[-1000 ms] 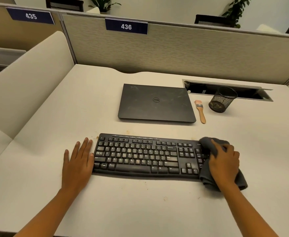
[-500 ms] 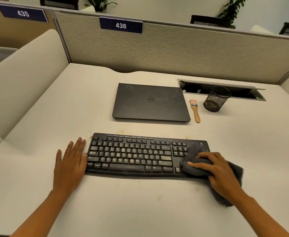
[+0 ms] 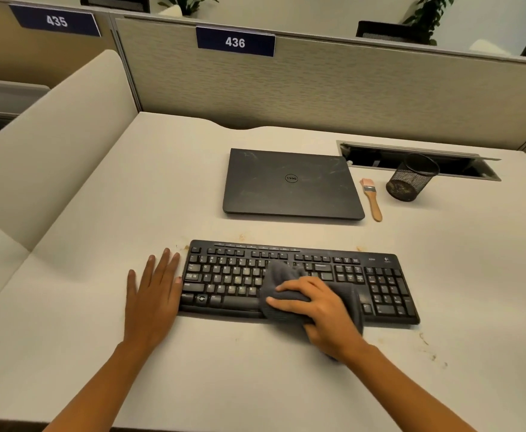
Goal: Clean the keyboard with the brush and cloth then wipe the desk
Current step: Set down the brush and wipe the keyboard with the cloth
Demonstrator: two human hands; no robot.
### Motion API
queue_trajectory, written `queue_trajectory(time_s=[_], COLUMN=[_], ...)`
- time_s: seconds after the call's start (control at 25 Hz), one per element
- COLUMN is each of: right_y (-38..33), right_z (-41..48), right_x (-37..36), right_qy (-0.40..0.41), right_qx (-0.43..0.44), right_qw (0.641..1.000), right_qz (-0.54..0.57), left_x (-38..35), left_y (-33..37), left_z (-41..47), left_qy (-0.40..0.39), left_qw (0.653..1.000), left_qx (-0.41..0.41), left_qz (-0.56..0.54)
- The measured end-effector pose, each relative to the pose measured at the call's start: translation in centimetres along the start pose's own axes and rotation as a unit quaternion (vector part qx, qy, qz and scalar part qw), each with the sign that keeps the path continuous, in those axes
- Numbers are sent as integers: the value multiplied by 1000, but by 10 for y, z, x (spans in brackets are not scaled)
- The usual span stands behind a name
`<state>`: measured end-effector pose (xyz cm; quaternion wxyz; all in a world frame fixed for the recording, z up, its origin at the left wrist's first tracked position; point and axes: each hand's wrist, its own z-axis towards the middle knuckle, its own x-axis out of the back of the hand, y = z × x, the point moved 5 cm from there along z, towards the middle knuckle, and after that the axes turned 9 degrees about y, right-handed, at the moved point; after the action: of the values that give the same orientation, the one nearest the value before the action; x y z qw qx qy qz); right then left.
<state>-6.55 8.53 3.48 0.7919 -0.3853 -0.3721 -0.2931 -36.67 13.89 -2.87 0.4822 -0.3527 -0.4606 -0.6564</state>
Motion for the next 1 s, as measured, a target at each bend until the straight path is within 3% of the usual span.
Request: queue_trajectory(time_s=[0.16,0.28,0.44,0.52,0.8,0.88,1.0], right_y=[-59,-93,-87,-57,22,7,-49], right_z=[50,81,76,47,-37,-26,20], right_x=[-58,-92,-82,-53,45,27,-35], right_qy=[-6,-19,-36,-28,84,115,96], right_qx=[49,69,111,88,-149,-153,-83], right_qw=[998,996,993,995,978,976,990], right_qz=[32,48,8,-38,-116,-106,-58], left_x=[-1,2,5,5,4,3,0], left_y=[-10,-15,-20,-18,-18,-14,-5], left_z=[5,5,5,4,5,8,24], left_qy=[-30,-49,-38,-39,-26,-18,-32], left_qw=[999,995,995,995,995,996,995], left_qx=[-16,-84,-97,-90,-89,-79,-43], left_qz=[-4,25,15,2,-25,-46,-84])
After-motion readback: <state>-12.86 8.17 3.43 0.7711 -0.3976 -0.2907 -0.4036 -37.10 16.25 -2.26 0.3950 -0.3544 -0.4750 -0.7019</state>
